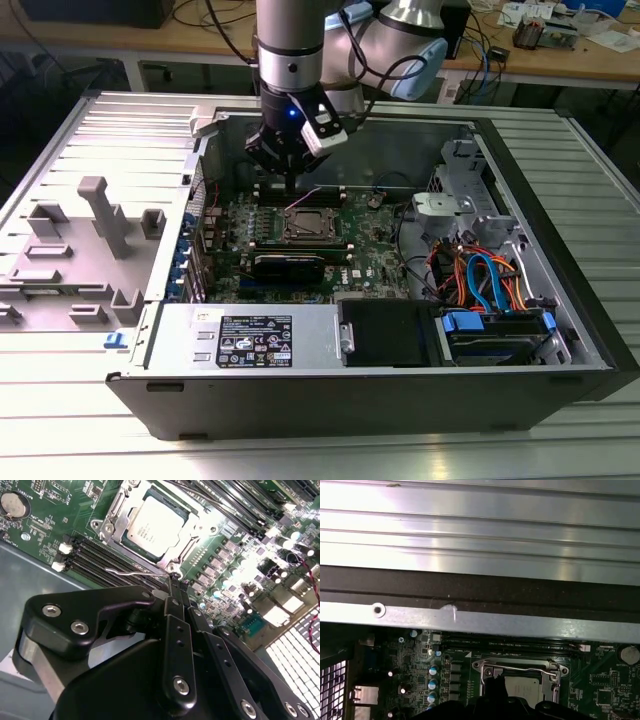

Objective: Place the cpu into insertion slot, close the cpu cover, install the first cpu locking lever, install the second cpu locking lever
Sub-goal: 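Install the first cpu locking lever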

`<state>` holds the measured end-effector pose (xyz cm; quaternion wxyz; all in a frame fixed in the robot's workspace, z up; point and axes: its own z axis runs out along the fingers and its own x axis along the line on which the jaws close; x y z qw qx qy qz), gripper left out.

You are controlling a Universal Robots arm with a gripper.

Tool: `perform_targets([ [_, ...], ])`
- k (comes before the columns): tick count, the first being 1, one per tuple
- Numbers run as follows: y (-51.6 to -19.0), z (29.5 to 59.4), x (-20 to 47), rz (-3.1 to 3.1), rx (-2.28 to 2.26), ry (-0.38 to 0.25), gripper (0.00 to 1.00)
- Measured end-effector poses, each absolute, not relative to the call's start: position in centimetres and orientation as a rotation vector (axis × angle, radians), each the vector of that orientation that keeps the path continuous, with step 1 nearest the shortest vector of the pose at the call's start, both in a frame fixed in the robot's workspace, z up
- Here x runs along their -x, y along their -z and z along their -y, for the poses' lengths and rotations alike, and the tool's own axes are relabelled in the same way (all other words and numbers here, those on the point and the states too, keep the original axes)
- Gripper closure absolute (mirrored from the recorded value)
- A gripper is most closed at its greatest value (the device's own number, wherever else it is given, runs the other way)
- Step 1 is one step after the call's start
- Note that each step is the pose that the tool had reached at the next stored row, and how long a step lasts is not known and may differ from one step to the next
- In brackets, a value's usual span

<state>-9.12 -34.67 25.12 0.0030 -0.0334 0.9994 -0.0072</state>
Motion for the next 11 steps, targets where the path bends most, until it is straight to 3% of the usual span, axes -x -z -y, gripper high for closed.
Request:
perform_targets([
  [11,-23.7,33.5,7.9,-3.135,0.052,0.033,0.89],
])
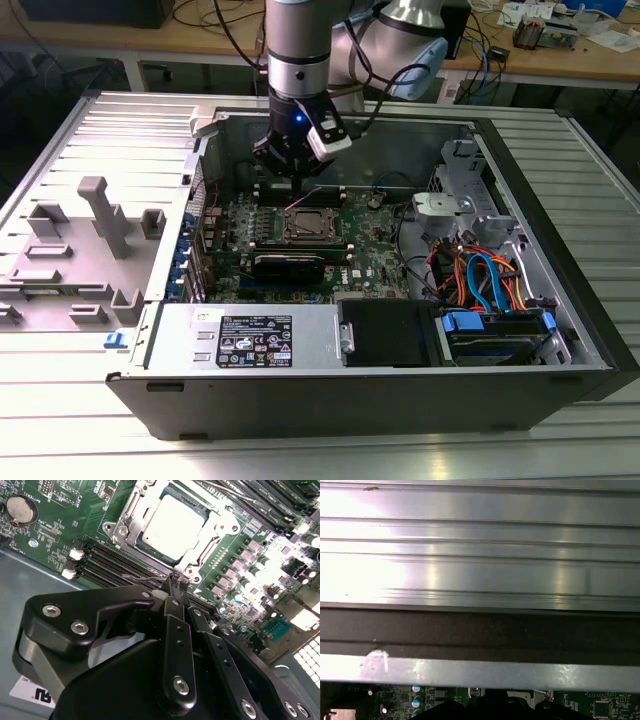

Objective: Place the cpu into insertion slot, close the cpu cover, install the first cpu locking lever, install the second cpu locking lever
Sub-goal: 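Install the first cpu locking lever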

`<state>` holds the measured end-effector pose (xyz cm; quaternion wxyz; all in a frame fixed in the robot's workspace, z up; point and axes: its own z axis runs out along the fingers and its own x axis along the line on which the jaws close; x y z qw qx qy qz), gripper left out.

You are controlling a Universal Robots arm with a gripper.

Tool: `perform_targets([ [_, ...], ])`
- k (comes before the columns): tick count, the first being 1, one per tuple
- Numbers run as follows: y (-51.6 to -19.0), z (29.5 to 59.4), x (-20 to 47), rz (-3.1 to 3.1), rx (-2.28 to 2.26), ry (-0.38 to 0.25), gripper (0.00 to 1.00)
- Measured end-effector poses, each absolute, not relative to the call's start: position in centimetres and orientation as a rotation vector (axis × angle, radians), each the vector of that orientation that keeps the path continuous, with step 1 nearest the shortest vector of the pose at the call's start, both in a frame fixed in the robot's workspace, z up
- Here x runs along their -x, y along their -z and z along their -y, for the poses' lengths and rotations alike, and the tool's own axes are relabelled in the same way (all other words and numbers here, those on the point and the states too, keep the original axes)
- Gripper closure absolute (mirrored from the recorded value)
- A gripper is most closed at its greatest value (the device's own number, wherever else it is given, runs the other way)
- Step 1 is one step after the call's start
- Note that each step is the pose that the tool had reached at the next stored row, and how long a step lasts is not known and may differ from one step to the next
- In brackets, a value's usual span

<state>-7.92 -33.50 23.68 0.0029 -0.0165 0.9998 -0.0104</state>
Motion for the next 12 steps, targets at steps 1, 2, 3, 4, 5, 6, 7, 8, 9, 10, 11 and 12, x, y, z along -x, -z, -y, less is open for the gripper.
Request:
perform_targets([
  [1,-23.39,33.32,7.62,-3.135,0.052,0.033,0.89],
  [2,-23.31,33.27,7.52,-3.135,0.052,0.033,0.89],
  [3,-23.23,33.24,7.43,-3.135,0.052,0.033,0.89],
  [4,-23.20,33.22,7.38,-3.135,0.052,0.033,0.89],
  [5,-23.17,33.20,7.33,-3.135,0.052,0.033,0.89],
  [6,-23.14,33.18,7.31,-3.135,0.052,0.033,0.89],
  [7,-23.14,33.18,7.31,-3.135,0.052,0.034,0.89],
  [8,-23.14,33.18,7.31,-3.136,0.052,0.034,0.89],
  [9,-23.14,33.18,7.30,-3.135,0.052,0.034,0.89],
  [10,-23.12,33.17,7.30,-3.135,0.052,0.034,0.89],
  [11,-23.10,33.17,7.30,-3.135,0.052,0.033,0.89],
  [12,-23.09,33.17,7.30,-3.135,0.052,0.034,0.89],
])
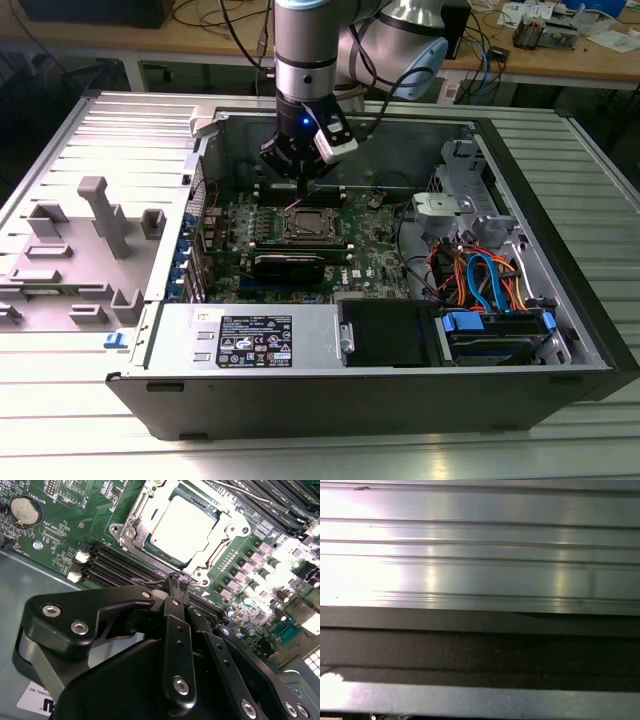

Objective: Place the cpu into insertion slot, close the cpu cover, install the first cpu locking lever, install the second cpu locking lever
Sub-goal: 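Install the first cpu locking lever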

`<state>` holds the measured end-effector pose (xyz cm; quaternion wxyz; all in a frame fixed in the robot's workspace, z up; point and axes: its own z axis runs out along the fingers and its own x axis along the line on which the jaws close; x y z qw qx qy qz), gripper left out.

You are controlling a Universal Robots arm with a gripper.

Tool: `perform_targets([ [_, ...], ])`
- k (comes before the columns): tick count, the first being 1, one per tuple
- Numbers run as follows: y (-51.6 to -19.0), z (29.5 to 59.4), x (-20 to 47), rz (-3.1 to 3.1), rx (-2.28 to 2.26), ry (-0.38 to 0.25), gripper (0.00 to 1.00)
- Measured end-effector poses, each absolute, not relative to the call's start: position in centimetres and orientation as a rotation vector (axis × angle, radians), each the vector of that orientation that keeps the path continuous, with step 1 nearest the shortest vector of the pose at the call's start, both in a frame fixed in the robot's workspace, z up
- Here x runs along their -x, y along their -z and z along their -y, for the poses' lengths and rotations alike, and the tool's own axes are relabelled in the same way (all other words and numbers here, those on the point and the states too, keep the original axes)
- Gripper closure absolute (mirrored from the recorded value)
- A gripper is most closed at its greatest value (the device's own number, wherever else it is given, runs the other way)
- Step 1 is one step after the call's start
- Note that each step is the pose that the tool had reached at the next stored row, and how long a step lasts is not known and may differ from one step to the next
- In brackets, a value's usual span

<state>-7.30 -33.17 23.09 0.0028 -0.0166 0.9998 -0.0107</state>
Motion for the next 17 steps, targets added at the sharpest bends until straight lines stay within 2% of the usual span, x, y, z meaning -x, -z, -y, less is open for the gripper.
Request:
perform_targets([
  [17,-22.32,33.17,6.95,-3.135,0.052,0.034,0.89],
])
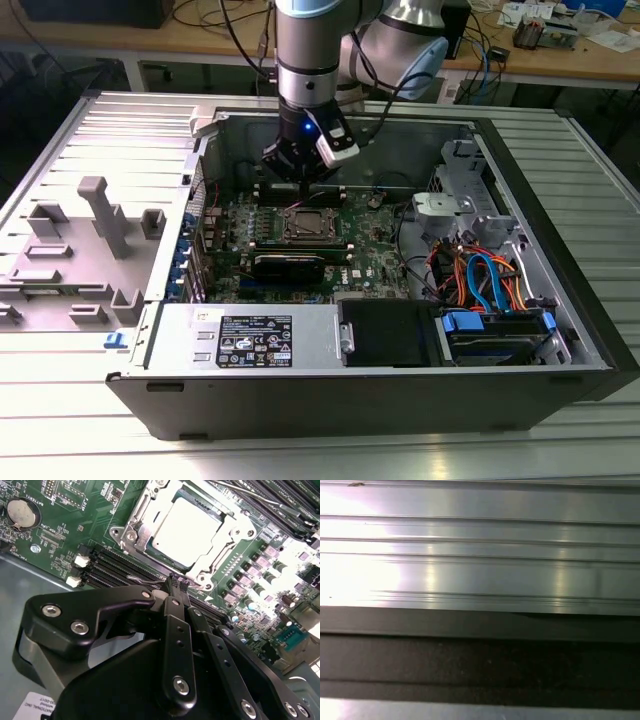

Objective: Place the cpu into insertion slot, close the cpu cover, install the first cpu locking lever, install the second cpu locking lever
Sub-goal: 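Install the first cpu locking lever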

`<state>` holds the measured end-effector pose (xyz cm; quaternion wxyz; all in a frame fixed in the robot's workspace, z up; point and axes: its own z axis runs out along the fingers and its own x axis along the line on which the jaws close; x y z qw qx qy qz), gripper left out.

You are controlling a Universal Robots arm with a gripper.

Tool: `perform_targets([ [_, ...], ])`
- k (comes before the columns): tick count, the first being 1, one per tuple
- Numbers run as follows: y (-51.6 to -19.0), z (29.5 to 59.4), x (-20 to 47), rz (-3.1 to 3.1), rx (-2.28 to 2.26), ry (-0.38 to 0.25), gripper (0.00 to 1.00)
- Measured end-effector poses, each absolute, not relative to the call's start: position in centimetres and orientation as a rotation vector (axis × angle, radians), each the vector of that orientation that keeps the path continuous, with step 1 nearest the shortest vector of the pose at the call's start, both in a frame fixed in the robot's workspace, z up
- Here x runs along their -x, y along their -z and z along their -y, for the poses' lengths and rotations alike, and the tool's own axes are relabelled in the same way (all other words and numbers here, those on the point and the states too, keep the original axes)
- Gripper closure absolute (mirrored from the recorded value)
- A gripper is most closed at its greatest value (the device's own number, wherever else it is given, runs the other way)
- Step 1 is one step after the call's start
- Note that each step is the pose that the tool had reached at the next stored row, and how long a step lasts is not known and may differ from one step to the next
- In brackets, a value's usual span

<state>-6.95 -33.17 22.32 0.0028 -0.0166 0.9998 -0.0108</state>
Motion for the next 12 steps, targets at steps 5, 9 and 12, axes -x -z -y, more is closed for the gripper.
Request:
perform_targets([
  [5,-22.12,33.17,6.56,-3.135,0.052,0.033,0.89],
  [9,-21.95,33.14,6.24,-3.135,0.052,0.034,0.89],
  [12,-21.85,33.08,6.01,-3.135,0.052,0.035,0.89],
])
